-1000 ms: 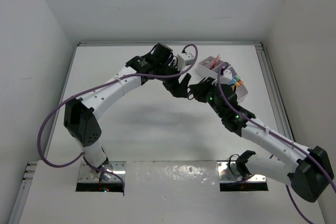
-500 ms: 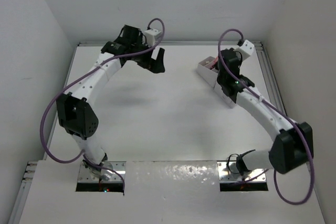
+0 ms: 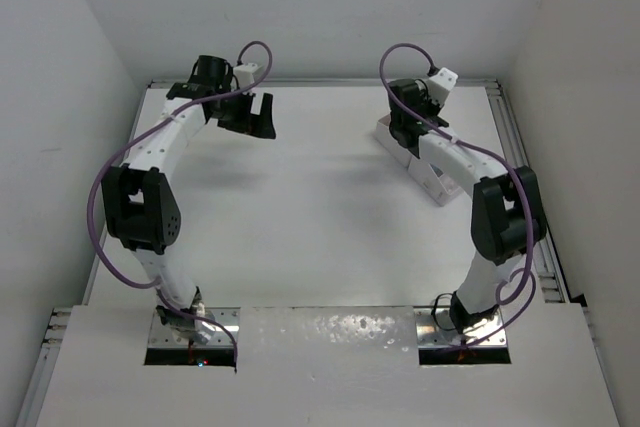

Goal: Sort the stationery into containers
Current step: Place the scissors in the storage box.

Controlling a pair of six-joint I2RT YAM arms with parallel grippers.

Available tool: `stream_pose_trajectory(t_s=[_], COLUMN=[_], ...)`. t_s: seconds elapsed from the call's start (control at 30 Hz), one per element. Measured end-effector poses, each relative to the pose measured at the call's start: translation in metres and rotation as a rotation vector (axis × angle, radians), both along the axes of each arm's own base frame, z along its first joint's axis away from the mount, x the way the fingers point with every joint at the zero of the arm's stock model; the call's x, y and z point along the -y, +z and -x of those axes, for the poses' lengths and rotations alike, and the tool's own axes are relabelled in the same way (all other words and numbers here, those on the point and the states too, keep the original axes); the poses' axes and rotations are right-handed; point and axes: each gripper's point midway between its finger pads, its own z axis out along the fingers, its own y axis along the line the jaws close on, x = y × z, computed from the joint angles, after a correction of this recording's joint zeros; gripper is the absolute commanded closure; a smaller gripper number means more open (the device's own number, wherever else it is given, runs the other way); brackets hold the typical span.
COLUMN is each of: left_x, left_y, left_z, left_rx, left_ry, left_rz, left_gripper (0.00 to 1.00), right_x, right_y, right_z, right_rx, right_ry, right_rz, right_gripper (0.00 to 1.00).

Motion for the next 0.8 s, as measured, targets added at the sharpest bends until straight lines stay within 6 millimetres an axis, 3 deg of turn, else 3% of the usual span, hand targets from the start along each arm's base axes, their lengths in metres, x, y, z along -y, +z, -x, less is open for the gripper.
stream_pose_trajectory(t_s=[0.2,0.47,0.63,0.8], left_x=[-0.015,-0.014,-0.014,-0.013], left_y=[-0.002,-0.001,-0.001,-0.001], left_z=[-0.005,-0.004,-0.004,-0.004], left_rx=[-0.004,-0.006,-0.007,-0.009], left_ry=[0.034,0.029,0.028,0.028], left_rz=[0.002,0.013,0.016,0.020], left_gripper=[0.00,0.00,0.00,0.00], right_x=[0.009,0.022,0.020,0.016], right_y=[-0.008,-0.031,-0.055,-0.060], right_z=[0.001,0.004,0.002,0.000], right_rx=[-0.015,-0.055,-0.092,-0.080], right_ry=[-0.040,-0.049,-0.033,-0.028], right_rz=[0.027,0.000,-0.043,-0.094], right_gripper=[1.00,1.00,1.00,0.98])
